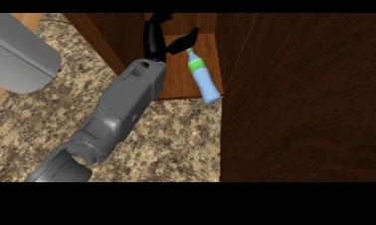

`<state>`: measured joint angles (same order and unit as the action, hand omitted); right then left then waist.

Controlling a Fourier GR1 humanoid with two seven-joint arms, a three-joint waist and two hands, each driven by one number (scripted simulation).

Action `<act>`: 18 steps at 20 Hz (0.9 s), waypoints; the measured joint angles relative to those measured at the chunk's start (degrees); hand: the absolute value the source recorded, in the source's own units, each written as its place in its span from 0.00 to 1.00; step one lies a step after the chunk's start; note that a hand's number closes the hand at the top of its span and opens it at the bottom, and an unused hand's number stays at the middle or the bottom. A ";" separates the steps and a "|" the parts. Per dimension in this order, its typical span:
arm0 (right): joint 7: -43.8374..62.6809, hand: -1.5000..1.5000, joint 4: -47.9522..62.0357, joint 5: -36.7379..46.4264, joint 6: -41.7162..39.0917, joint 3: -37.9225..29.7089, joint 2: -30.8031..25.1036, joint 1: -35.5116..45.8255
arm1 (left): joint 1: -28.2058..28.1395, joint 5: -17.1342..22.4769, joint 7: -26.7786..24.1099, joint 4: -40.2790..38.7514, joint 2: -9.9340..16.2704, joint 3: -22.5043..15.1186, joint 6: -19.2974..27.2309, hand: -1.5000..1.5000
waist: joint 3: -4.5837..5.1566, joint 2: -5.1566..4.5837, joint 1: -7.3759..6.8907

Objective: Pick up the bottled water, place it into the cabinet and close the cabinet

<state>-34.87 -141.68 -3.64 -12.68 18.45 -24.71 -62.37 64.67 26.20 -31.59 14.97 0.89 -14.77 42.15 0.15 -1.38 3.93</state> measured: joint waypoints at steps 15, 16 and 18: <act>3.59 0.00 -1.15 0.47 0.58 3.31 0.63 0.77 | -6.32 10.15 -6.85 12.39 -0.87 -1.67 -17.02 1.00 | -0.05 1.16 -1.51; 4.12 0.00 -1.12 0.61 0.99 3.81 0.91 1.13 | -7.02 10.76 -5.86 13.92 -0.88 -2.70 -18.25 1.00 | -0.05 1.26 -1.81; 4.37 0.00 -1.14 0.84 1.35 4.56 0.95 1.11 | -9.42 12.72 -4.75 17.54 -0.87 -4.83 -20.44 1.00 | -0.04 1.48 -1.96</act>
<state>-30.50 -142.82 -2.79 -11.33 23.01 -23.75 -61.26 55.25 38.92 -36.34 32.51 0.02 -19.60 21.71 0.10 0.10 1.98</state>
